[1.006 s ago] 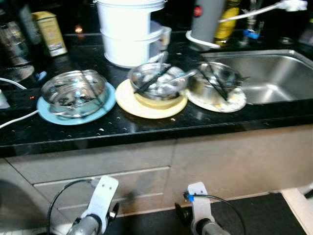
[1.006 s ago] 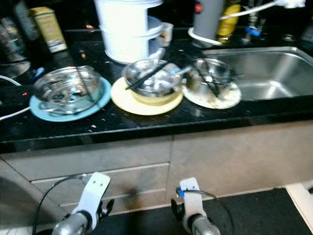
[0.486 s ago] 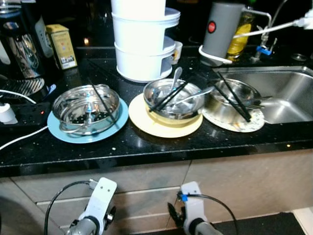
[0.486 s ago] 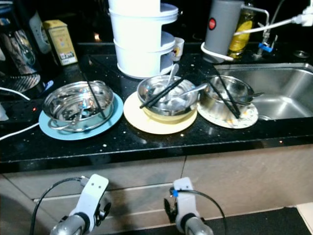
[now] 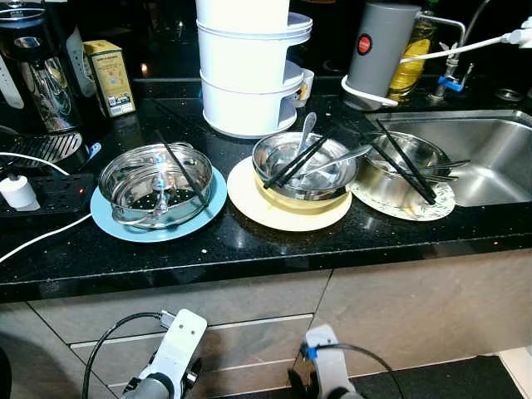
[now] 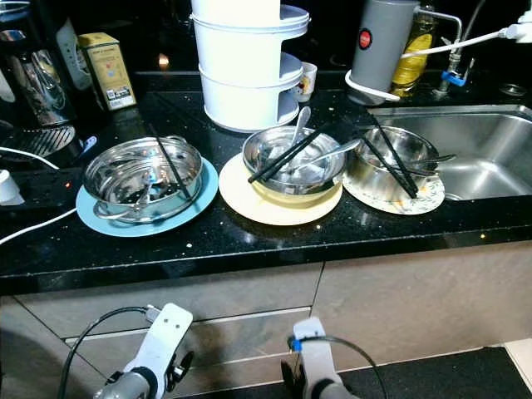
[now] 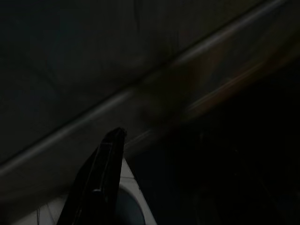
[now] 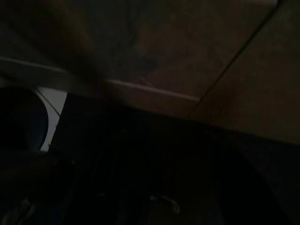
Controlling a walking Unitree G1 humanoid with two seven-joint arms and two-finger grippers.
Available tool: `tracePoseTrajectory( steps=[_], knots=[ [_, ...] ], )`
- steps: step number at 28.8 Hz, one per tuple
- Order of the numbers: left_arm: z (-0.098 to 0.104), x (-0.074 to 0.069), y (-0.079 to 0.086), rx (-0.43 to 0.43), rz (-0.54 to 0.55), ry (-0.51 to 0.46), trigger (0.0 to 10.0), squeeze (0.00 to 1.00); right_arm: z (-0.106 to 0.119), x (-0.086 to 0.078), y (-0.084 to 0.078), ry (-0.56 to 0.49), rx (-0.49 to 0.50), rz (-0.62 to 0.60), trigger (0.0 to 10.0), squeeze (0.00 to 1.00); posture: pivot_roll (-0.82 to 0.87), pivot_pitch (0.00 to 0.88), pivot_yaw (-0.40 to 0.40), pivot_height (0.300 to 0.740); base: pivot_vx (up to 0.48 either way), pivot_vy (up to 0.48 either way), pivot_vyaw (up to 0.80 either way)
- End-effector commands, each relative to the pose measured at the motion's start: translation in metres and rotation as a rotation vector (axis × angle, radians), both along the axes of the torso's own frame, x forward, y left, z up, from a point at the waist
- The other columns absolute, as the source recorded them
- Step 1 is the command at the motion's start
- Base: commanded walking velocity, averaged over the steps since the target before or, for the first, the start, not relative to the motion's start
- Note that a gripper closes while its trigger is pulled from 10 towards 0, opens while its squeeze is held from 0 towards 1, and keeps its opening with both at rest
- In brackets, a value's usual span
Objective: Kitchen organization
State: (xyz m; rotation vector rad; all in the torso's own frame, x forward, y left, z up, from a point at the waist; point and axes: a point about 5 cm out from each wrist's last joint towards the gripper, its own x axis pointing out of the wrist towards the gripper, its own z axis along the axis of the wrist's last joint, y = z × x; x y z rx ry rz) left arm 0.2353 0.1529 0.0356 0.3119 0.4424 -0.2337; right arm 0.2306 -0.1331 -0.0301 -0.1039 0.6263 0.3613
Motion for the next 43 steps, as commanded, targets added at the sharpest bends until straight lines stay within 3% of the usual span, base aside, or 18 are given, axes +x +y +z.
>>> tracePoseTrajectory(
  steps=[1, 3, 6, 7, 8, 10, 15, 16, 17, 18, 23, 24, 25, 30, 31, 35, 41, 43],
  knots=[
    [0.015, 0.000, -0.002, -0.072, -0.020, -0.095, 10.0, 0.00, -0.003, -0.004, -0.001, 0.018, -0.003, 0.002, 10.0, 0.00, -0.05, 0.131, -0.032, 0.740, 0.000, 0.000, 0.00],
    [0.033, -0.006, -0.002, -0.111, -0.105, -0.206, 10.0, 0.00, -0.004, -0.005, -0.002, 0.019, -0.002, 0.003, 10.0, 0.00, -0.05, 0.130, -0.033, 0.740, 0.000, 0.000, 0.00],
    [0.040, -0.012, -0.002, -0.108, -0.163, -0.248, 10.0, 0.00, -0.004, -0.005, -0.003, 0.020, -0.002, 0.004, 10.0, 0.00, -0.05, 0.130, -0.035, 0.740, 0.000, 0.000, 0.00],
    [0.053, -0.035, -0.005, -0.174, -0.311, -0.248, 10.0, 0.00, -0.005, -0.006, -0.004, 0.025, -0.004, 0.008, 10.0, 0.00, -0.04, 0.134, -0.039, 0.740, 0.000, 0.000, 0.00],
    [0.053, -0.035, -0.005, -0.174, -0.311, -0.248, 10.0, 0.00, -0.005, -0.006, -0.004, 0.025, -0.004, 0.008, 10.0, 0.00, -0.04, 0.134, -0.039, 0.740, 0.000, 0.000, 0.00],
    [0.061, -0.051, -0.004, -0.236, -0.359, -0.230, 10.0, 0.00, -0.006, -0.007, -0.004, 0.030, -0.005, 0.017, 10.0, 0.00, -0.04, 0.136, -0.042, 0.740, 0.000, 0.000, 0.00],
    [0.076, -0.057, 0.009, -0.190, -0.239, -0.349, 10.0, 0.00, -0.006, -0.008, -0.005, 0.032, -0.004, 0.024, 10.0, 0.00, -0.03, 0.139, -0.049, 0.740, 0.000, 0.000, 0.00],
    [0.087, -0.055, 0.021, -0.137, -0.115, -0.477, 10.0, 0.00, -0.006, -0.007, -0.004, 0.032, -0.002, 0.030, 10.0, 0.00, -0.03, 0.139, -0.049, 0.740, 0.000, 0.000, 0.00],
    [0.087, -0.055, 0.021, -0.137, -0.115, -0.477, 10.0, 0.00, -0.006, -0.007, -0.004, 0.032, -0.002, 0.030, 10.0, 0.00, -0.03, 0.139, -0.049, 0.740, 0.000, 0.000, 0.00],
    [0.097, -0.056, 0.032, -0.098, 0.004, -0.584, 10.0, 0.00, -0.006, -0.007, -0.003, 0.032, 0.000, 0.037, 10.0, 0.00, -0.02, 0.141, -0.057, 0.740, 0.000, 0.000, 0.00],
    [0.107, -0.061, 0.038, -0.067, 0.079, -0.659, 10.0, 0.00, -0.006, -0.006, -0.001, 0.028, 0.003, 0.044, 10.0, 0.00, -0.02, 0.141, -0.057, 0.740, 0.000, 0.000, 0.00],
    [0.110, -0.062, 0.038, -0.065, 0.086, -0.674, 10.0, 0.33, -0.005, -0.005, -0.001, 0.027, 0.004, 0.046, 10.0, 0.00, -0.02, 0.140, -0.062, 0.740, 0.000, 0.000, 0.00],
    [0.115, -0.062, 0.036, -0.080, 0.068, -0.693, 10.0, 1.00, -0.005, -0.005, 0.000, 0.024, 0.006, 0.049, 10.0, 0.00, -0.02, 0.140, -0.062, 0.740, 0.000, 0.000, 0.00],
    [0.121, -0.061, 0.032, -0.057, 0.026, -0.741, 10.0, 1.00, -0.004, -0.004, -0.001, 0.020, 0.007, 0.045, 10.0, 0.00, -0.02, 0.142, -0.061, 0.740, 0.000, 0.000, 0.00],
    [0.128, -0.058, 0.029, -0.002, -0.007, -0.802, 10.0, 1.00, -0.004, -0.004, -0.001, 0.017, 0.007, 0.041, 10.0, 0.00, -0.02, 0.142, -0.061, 0.740, 0.000, 0.000, 0.00],
    [0.139, -0.051, 0.024, 0.099, -0.068, -0.888, 10.0, 1.00, -0.004, -0.004, -0.002, 0.012, 0.009, 0.037, 10.0, 0.00, -0.02, 0.142, -0.061, 0.740, 0.000, 0.000, 0.00],
    [0.153, -0.041, 0.017, 0.184, -0.137, -0.970, 10.0, 1.00, -0.003, -0.002, -0.002, 0.004, 0.011, 0.028, 10.0, 0.00, -0.02, 0.143, -0.058, 0.740, 0.000, 0.000, 0.00],
    [0.156, -0.038, 0.014, 0.187, -0.143, -0.988, 10.0, 0.85, -0.002, -0.002, -0.002, 0.000, 0.012, 0.027, 10.0, 0.00, -0.02, 0.143, -0.058, 0.740, 0.000, 0.000, 0.00]
  ],
)
